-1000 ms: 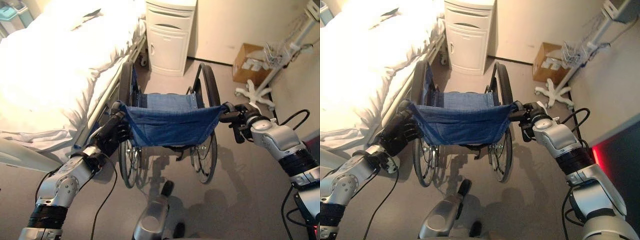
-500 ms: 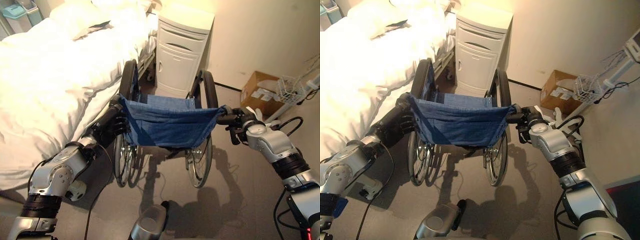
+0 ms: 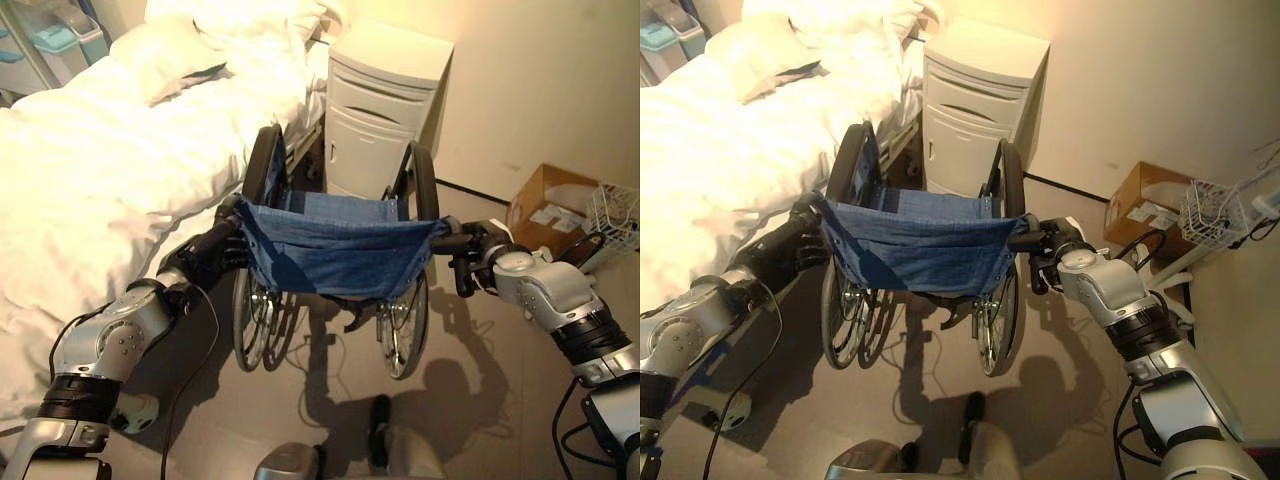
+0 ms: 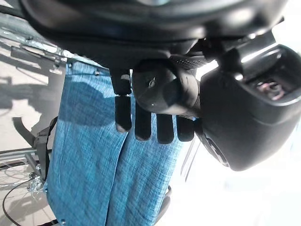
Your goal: Push the wheelchair next to the bed
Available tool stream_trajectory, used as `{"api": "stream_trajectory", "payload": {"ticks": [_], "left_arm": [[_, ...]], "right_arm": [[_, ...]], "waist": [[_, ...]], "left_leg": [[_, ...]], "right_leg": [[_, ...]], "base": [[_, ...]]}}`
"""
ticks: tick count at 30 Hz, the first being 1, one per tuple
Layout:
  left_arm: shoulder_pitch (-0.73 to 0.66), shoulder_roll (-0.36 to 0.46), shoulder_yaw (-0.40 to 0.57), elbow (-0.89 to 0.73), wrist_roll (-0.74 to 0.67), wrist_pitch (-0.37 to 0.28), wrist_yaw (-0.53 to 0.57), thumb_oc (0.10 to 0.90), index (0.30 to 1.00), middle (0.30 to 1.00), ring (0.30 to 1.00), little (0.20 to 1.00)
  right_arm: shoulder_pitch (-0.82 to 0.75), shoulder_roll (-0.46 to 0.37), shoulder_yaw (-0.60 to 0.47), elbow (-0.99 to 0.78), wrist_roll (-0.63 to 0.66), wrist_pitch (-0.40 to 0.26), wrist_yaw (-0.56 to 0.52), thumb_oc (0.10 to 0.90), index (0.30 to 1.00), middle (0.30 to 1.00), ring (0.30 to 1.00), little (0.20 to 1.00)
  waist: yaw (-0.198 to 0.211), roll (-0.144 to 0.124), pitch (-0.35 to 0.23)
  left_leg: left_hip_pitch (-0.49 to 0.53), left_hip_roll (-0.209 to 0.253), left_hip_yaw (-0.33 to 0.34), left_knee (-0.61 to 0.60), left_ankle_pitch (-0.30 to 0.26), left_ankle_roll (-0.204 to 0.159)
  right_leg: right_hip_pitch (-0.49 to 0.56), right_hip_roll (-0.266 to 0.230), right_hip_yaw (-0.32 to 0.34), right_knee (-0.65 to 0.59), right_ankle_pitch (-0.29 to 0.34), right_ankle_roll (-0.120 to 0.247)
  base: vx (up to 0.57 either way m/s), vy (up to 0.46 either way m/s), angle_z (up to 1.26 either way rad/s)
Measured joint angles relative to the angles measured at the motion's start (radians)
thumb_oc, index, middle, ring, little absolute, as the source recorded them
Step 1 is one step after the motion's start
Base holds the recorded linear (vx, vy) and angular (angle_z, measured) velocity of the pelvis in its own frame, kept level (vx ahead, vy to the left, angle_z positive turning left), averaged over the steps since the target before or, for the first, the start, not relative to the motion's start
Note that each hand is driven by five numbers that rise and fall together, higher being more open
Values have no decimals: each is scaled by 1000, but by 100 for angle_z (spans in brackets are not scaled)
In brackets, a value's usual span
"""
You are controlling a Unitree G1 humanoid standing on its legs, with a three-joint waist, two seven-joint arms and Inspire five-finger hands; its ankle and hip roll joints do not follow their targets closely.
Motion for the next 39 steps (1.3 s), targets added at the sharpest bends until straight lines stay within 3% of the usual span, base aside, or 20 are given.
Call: {"api": "stream_trajectory", "payload": {"ticks": [1, 2, 3, 6, 8, 9, 10, 15, 23, 24, 25, 26, 27, 36, 39], "left_arm": [[0, -10, 0, -4, -1, 0, 0, 400, 300, 300, 300, 300], [5, -13, -1, -9, -1, 0, 0, 400, 300, 300, 300, 300], [4, -7, -1, -9, -1, -1, -2, 400, 300, 300, 300, 300], [10, -21, -1, -12, -7, -4, 1, 400, 300, 300, 300, 300], [17, -27, -2, -15, -7, -3, 0, 400, 300, 300, 300, 300], [33, -26, -2, -24, -9, -3, 0, 400, 300, 300, 300, 300], [52, -26, -3, -48, -10, -3, 1, 400, 300, 300, 300, 300], [72, -34, -3, -87, -10, 0, 8, 400, 300, 300, 300, 300], [74, -34, -5, -84, -10, 7, 11, 400, 300, 300, 300, 300], [74, -34, -5, -84, -10, 7, 11, 475, 413, 413, 413, 413], [74, -34, -5, -83, -9, 9, 11, 670, 705, 705, 705, 705], [74, -34, -7, -82, -9, 10, 11, 800, 900, 900, 900, 900], [76, -34, -7, -83, -9, 10, 12, 800, 900, 900, 900, 900], [89, -30, -7, -89, 12, 10, 41, 800, 900, 900, 900, 900], [113, -16, -4, -134, 32, 10, 53, 800, 900, 900, 900, 900]], "right_arm": [[-8, -10, 0, 0, 0, 0, 0, 400, 300, 300, 300, 300], [-9, -8, 0, -4, -8, 0, 0, 400, 300, 300, 300, 300], [-9, -11, -1, -12, -13, 0, 0, 400, 300, 300, 300, 300], [-7, -22, -14, -42, -36, 7, -1, 400, 300, 300, 300, 300], [1, -51, -12, -74, -35, 26, 1, 400, 300, 300, 300, 300], [8, -58, -12, -86, -35, 27, 4, 400, 300, 300, 300, 300], [15, -72, -12, -94, -36, 27, 4, 400, 300, 300, 300, 300], [33, -77, -46, -108, -42, 25, 4, 400, 300, 300, 300, 300], [54, -72, -45, -110, -39, 26, 4, 400, 300, 300, 300, 300], [56, -72, -45, -110, -38, 26, 4, 400, 300, 300, 300, 300], [58, -72, -45, -111, -38, 26, 4, 535, 502, 502, 502, 502], [61, -72, -45, -111, -38, 26, 4, 744, 815, 815, 815, 815], [63, -72, -45, -111, -38, 26, 4, 800, 900, 900, 900, 900], [71, -74, -51, -114, -15, 26, 3, 800, 900, 900, 900, 900], [113, -77, -99, -155, -2, 26, 4, 800, 900, 900, 900, 900]], "waist": [[7, 8, 2], [25, 9, 2], [22, 11, 3], [15, 35, 19], [10, 63, 18], [-3, 78, 16], [-1, 87, 16], [-11, 68, 6], [-3, 59, -1], [-3, 58, -2], [-3, 58, -2], [-3, 58, -2], [-3, 57, -2], [-2, 55, -3], [1, 52, -3]], "left_leg": [[-93, 15, 12, 168, 4, -17], [-128, 40, 38, 154, -6, -9], [-141, 58, 27, 60, -5, -8], [-136, 109, 22, -146, 45, -47], [-106, 149, 30, -264, 106, -50], [-97, 165, 53, -292, 169, -46], [-84, 165, 60, -319, 211, -40], [-69, 131, 88, -414, 222, -46], [-43, 138, 88, -450, 224, -46], [-40, 138, 88, -451, 224, -46], [-38, 138, 89, -451, 224, -46], [-35, 137, 89, -450, 224, -46], [-32, 137, 89, -451, 224, -46], [-11, 138, 89, -461, 226, -43], [-9, 138, 89, -469, 226, -43]], "right_leg": [[18, 9, 10, -33, 8, -18], [43, 21, 9, -75, 23, -28], [68, 30, 9, -116, 32, -34], [113, 31, 10, -159, 31, -31], [134, 34, -13, -173, 28, -21], [141, 31, -42, -174, 17, -4], [143, 26, -50, -170, 14, 3], [119, -24, -61, -203, 33, 36], [145, -20, -77, -221, 38, 43], [148, -20, -77, -222, 38, 43], [152, -20, -77, -223, 38, 43], [155, -20, -77, -224, 38, 43], [157, -20, -77, -224, 38, 43], [179, -18, -77, -238, 38, 43], [180, -17, -77, -248, 38, 43]], "base": [[98, 29, -8], [113, 44, -10], [88, 82, -19], [18, 73, -10], [16, 58, -16], [32, 41, -13], [24, 33, -14], [18, 15, 2], [24, 8, 1], [0, 0, 0], [0, 0, 0], [0, 0, 0], [0, 0, 0], [-12, -9, -1], [0, 0, 0]]}}
